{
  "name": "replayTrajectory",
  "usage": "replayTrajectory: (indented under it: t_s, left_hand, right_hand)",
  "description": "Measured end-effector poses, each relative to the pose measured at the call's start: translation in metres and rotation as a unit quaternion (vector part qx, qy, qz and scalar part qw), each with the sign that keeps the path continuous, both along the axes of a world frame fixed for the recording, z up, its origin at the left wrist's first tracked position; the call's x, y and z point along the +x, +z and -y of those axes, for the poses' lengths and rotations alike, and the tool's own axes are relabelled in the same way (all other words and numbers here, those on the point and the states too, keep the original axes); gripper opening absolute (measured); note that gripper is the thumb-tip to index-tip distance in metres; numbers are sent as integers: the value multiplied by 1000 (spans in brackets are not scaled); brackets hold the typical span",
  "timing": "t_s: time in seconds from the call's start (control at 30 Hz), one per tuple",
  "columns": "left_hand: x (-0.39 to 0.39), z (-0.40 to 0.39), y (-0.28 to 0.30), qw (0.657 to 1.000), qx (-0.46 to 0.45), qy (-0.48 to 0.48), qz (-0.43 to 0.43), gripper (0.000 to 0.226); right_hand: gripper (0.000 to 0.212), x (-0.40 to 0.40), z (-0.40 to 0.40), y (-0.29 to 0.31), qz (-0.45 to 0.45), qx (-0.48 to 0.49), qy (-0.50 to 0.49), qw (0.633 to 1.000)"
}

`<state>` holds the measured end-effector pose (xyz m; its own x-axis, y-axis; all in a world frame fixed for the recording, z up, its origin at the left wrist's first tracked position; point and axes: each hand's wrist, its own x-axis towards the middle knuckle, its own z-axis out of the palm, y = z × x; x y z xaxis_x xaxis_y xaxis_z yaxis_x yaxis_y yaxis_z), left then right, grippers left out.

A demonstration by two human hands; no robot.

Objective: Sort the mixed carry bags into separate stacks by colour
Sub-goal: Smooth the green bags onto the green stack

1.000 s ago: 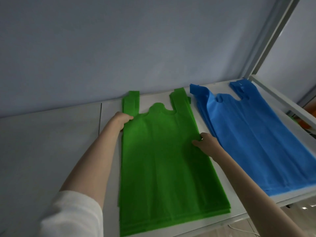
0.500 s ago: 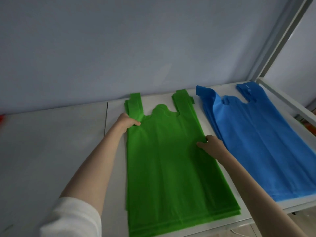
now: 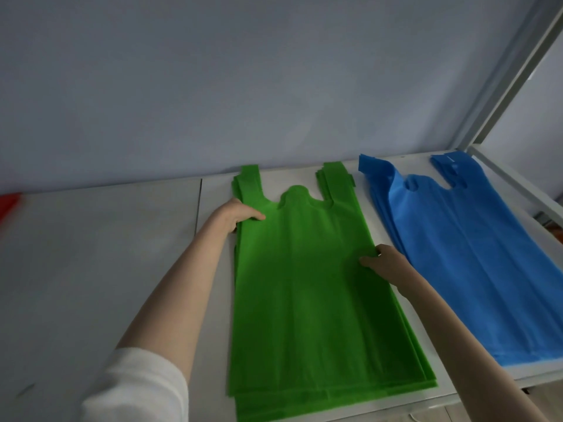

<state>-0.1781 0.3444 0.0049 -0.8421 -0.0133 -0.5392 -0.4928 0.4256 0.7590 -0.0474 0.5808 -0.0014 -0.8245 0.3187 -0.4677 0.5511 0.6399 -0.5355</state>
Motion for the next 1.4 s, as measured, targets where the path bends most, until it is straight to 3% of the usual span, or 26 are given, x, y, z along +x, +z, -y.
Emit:
replayTrajectory:
  t_s: [0.13,0.27,0.37,0.47,0.57,0.63,0.7,0.77,0.83,0.9,1.0,1.13,1.4]
  left_hand:
    - [0,11,-1,992,-118,26,-18,50]
    - [18,18,8,979,-160,-16,127,54]
    - [29,22,10,971,-166,-61,163,58]
    - [34,18,12,988,-114,-37,102,56]
    - [31,11,11,1000,4,20,-1,28]
    - [31,9,13,998,52,-16,-23,27]
    - [32,8,11,993,10,-110,-33,33]
    - [29,8,2,977,-104,-167,-80,37]
    - [26,9,-6,939,-261,-198,-99,41]
    - [25,11,-11,915,-333,-214,-84,56]
    - [19,11,-20,924,-287,-235,-96,65]
    - [16,8,-21,942,-222,-200,-153,43]
    - [9,-3,-25,926,-319,-83,-187,36]
  right_hand:
    - [43,0,0,-1,-9,3,-8,1000]
    - [42,-2,0,-5,-14,7,-12,1000]
    - [42,-3,-1,-7,-12,16,-11,1000]
    - [41,-4,-2,-9,-9,17,-2,1000]
    - [42,-4,-1,-7,-9,18,5,1000]
    - [44,-4,0,-6,-9,19,2,1000]
    - [44,-4,0,-7,-9,21,-1,1000]
    - [42,-5,0,-7,-8,22,-3,1000]
    - [43,-4,1,-7,-6,20,-5,1000]
    - [44,-4,1,-7,-7,18,-7,1000]
    - [44,-3,1,-7,-10,16,-7,1000]
    - [44,-3,1,-5,-10,21,-4,1000]
    - [45,-3,0,-5,-8,16,-2,1000]
